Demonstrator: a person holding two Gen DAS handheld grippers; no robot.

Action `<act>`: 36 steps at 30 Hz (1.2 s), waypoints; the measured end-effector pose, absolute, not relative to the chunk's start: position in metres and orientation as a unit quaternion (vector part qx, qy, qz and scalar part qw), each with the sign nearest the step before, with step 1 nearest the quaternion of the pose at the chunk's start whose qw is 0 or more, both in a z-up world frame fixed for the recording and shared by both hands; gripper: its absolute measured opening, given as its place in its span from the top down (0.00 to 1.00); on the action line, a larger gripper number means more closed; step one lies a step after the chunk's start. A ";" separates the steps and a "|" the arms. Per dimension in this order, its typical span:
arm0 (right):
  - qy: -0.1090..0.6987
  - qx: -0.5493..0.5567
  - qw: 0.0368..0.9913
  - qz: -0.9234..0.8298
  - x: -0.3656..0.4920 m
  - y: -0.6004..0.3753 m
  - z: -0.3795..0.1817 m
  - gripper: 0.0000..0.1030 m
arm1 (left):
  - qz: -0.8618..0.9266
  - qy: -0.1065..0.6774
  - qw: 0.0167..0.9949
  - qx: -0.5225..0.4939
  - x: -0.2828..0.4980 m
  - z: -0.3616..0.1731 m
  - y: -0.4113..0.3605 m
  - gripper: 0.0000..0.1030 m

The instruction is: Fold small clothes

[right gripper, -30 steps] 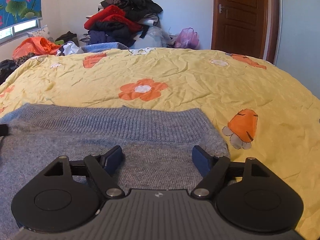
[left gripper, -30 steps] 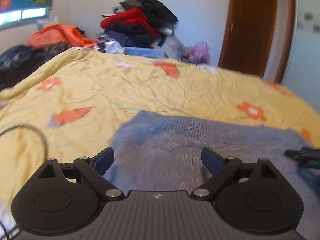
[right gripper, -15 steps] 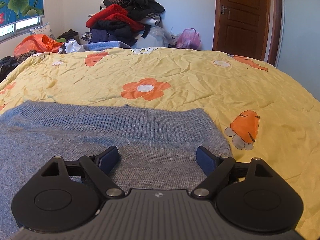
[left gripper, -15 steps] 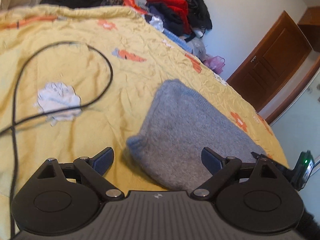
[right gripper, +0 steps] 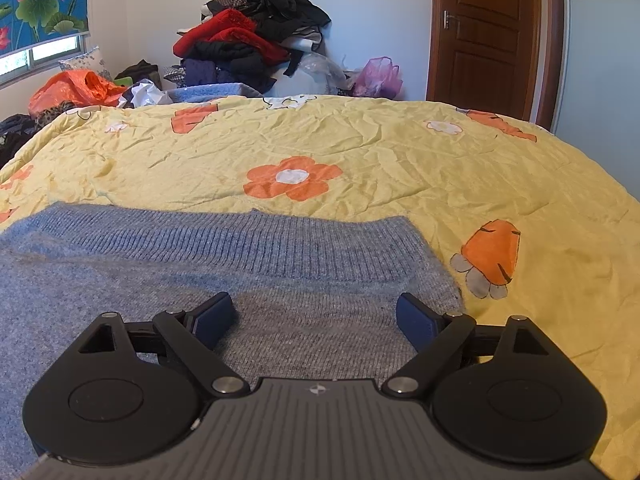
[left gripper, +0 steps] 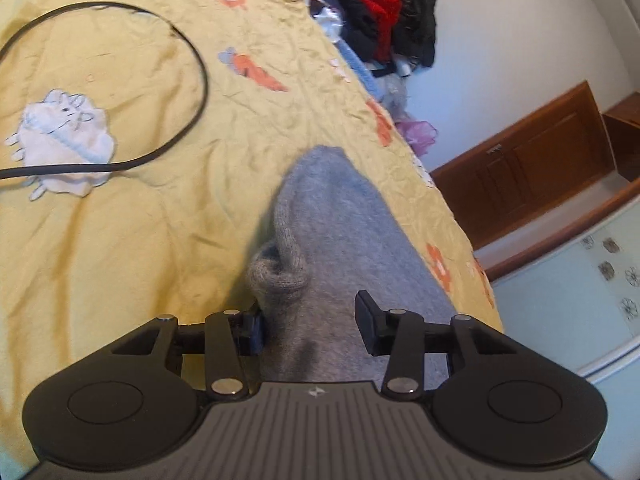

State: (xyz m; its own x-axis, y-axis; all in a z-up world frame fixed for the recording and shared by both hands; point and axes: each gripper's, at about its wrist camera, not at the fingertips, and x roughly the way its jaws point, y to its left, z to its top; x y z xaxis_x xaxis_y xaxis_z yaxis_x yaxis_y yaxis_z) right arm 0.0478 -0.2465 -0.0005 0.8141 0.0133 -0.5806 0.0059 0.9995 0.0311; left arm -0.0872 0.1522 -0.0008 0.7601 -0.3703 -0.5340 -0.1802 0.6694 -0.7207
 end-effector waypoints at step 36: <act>0.522 -0.135 0.793 0.283 0.148 0.036 0.065 0.31 | -0.135 0.281 0.950 -0.007 -0.097 0.043 0.019 0.94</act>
State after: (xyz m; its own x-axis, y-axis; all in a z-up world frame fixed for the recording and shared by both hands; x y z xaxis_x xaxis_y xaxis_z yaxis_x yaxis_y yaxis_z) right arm 0.1478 0.0362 0.0647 0.2954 0.3085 -0.9042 -0.5895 0.8037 0.0816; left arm -0.0972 0.0191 0.0430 0.8056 -0.2606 -0.5321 0.2530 0.9634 -0.0888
